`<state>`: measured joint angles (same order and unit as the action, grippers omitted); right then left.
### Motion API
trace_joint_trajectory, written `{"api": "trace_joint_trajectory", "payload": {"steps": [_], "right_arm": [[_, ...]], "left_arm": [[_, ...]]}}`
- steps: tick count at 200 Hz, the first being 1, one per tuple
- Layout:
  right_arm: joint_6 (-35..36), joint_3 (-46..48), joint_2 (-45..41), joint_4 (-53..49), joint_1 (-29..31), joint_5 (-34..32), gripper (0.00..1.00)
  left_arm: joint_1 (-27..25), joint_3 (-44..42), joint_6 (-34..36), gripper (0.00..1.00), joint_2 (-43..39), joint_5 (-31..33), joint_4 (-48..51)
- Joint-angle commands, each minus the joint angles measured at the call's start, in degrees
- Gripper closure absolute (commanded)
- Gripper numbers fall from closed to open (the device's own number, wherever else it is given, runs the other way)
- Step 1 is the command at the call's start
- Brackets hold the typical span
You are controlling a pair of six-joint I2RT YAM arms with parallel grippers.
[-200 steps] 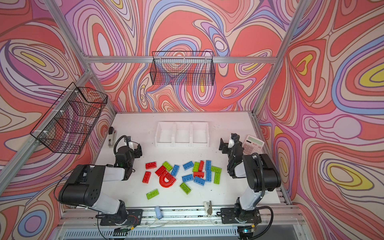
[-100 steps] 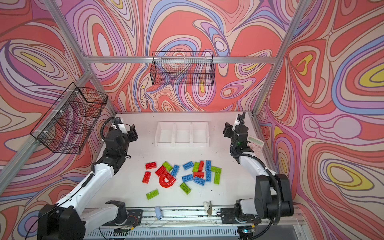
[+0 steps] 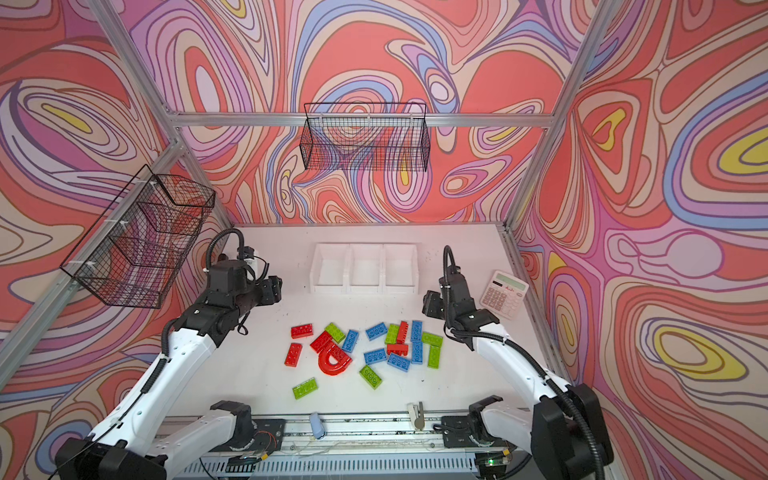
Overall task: Sort the legos into containers by color
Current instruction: 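Move both grippers forward toward the pile of bricks, then lower right gripper onto a blue brick and close while left gripper hovers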
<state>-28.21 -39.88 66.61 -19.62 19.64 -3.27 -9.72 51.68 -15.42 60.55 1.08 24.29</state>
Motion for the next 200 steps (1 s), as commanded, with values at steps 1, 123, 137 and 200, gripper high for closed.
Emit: {"api": "trace_joint_trajectory", "payload": {"steps": [1, 123, 137, 200], "right_arm": [[-5.9, 1.0, 1.3, -4.9, 3.2, -1.7, 0.37], [-6.3, 0.5, 8.7, -3.6, 7.8, 0.0, 0.41], [-6.2, 0.2, 9.6, -3.7, 8.1, -0.3, 0.41], [-6.0, -1.7, 13.8, -2.2, 9.4, -2.5, 0.42]], "left_arm": [[0.0, -1.7, -6.7, 0.30, 3.7, -6.0, -1.2], [-2.1, 9.5, -10.8, 0.41, 30.2, -8.5, -14.0], [-2.1, 11.6, -10.5, 0.42, 33.1, -8.3, -13.9], [-2.8, 16.2, -10.5, 0.52, 40.5, -7.8, -14.2]]}}
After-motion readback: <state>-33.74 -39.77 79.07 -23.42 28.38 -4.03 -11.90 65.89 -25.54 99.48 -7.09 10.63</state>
